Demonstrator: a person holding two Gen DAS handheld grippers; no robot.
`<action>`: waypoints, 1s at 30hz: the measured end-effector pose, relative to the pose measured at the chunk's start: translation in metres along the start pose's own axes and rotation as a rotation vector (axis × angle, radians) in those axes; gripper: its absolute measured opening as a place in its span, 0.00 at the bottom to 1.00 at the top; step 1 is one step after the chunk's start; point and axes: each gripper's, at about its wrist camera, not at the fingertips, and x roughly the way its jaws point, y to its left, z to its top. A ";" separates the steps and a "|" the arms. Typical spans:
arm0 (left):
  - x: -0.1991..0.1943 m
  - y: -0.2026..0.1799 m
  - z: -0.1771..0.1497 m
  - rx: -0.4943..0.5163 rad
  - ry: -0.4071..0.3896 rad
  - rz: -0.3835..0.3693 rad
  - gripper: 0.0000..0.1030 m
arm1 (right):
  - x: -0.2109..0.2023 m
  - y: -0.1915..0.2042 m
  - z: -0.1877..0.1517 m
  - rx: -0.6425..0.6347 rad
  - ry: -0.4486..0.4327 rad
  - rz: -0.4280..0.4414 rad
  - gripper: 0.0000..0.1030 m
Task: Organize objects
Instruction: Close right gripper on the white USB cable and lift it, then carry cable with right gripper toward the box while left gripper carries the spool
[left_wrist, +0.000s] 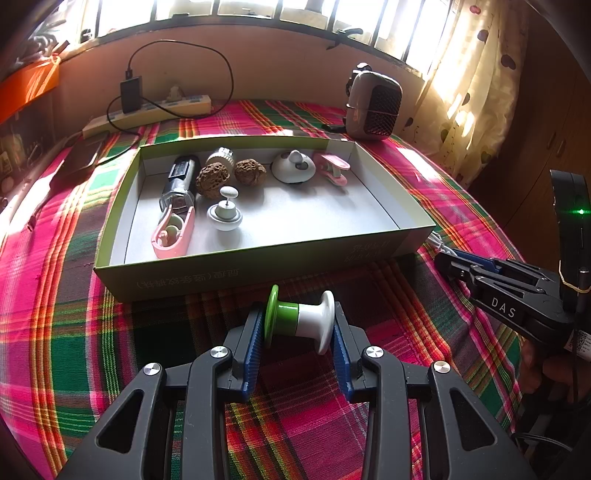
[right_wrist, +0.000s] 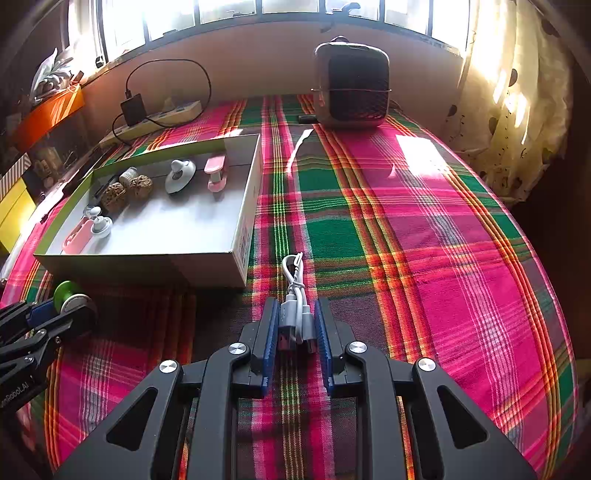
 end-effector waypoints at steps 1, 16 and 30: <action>0.000 0.000 0.000 0.000 0.000 0.000 0.31 | 0.000 0.000 0.000 0.001 0.000 0.001 0.20; 0.000 0.000 0.000 -0.003 -0.001 0.001 0.31 | -0.002 -0.001 -0.001 0.005 -0.001 0.009 0.20; 0.000 0.005 0.001 -0.001 -0.003 0.016 0.30 | -0.007 -0.003 -0.004 0.015 -0.010 0.036 0.20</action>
